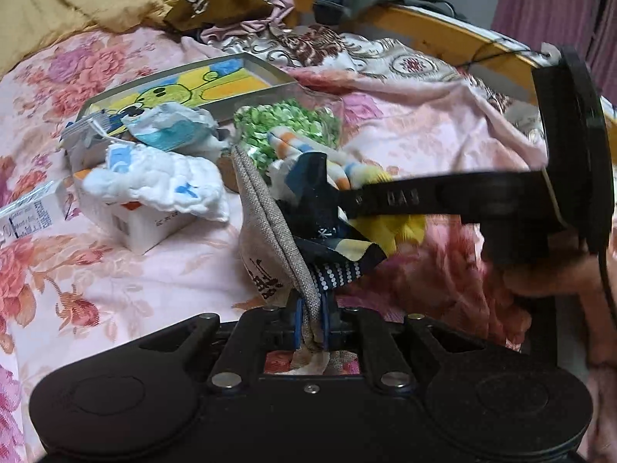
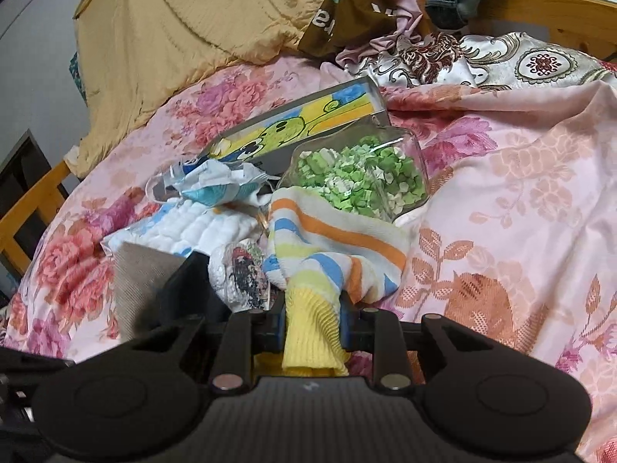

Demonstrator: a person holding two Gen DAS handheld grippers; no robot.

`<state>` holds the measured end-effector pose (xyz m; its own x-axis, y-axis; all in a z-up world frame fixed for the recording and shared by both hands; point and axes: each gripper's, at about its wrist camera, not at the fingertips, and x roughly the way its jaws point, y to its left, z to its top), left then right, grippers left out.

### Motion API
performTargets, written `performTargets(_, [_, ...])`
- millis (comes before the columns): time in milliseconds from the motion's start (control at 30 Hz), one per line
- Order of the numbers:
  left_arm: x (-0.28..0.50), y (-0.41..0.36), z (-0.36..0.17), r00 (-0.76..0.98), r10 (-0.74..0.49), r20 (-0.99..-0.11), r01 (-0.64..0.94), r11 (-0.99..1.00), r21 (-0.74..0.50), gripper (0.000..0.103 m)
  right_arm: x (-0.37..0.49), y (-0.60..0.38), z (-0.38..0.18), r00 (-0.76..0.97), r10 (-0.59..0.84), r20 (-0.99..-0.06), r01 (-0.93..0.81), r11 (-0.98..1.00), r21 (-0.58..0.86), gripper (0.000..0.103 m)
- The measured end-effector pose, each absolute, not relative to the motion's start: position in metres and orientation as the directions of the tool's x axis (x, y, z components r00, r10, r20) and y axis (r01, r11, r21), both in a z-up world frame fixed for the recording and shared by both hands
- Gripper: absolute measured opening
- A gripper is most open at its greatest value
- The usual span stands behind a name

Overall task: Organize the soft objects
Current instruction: 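Lift the grey cloth bag with the left tool while the right tool lifts the striped sock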

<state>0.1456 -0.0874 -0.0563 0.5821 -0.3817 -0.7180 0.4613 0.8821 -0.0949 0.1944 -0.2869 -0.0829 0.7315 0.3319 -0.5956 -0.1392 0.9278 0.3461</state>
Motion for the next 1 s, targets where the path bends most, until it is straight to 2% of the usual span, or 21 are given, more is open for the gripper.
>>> performTargets(267, [0.141,-0.088,-0.06,0.569,-0.382,-0.728,0.48,0.873,-0.084,0.019,0.193,-0.291,-0.08,0.752,0.32,-0.576,-0.126,0.928,0.351,0.027])
performTargets(500, [0.144,-0.085,-0.057,0.582,-0.35,-0.734,0.447,0.892,-0.07,0.01,0.192,-0.296,-0.077,0.778,0.306,-0.549,-0.111,0.927,0.358,0.026])
performTargets(700, [0.137,-0.075,-0.033,0.647,-0.323,-0.691,0.44,0.898,-0.008,0.007,0.187,-0.298,-0.07,0.814,0.302,-0.495,-0.124,0.925,0.36,0.026])
performTargets(1000, [0.142,-0.041,0.011,0.76,-0.29,-0.581,0.334,0.942,-0.033,0.007,0.179,-0.298,-0.055,0.87,0.293,-0.397,-0.157,0.927,0.339,0.026])
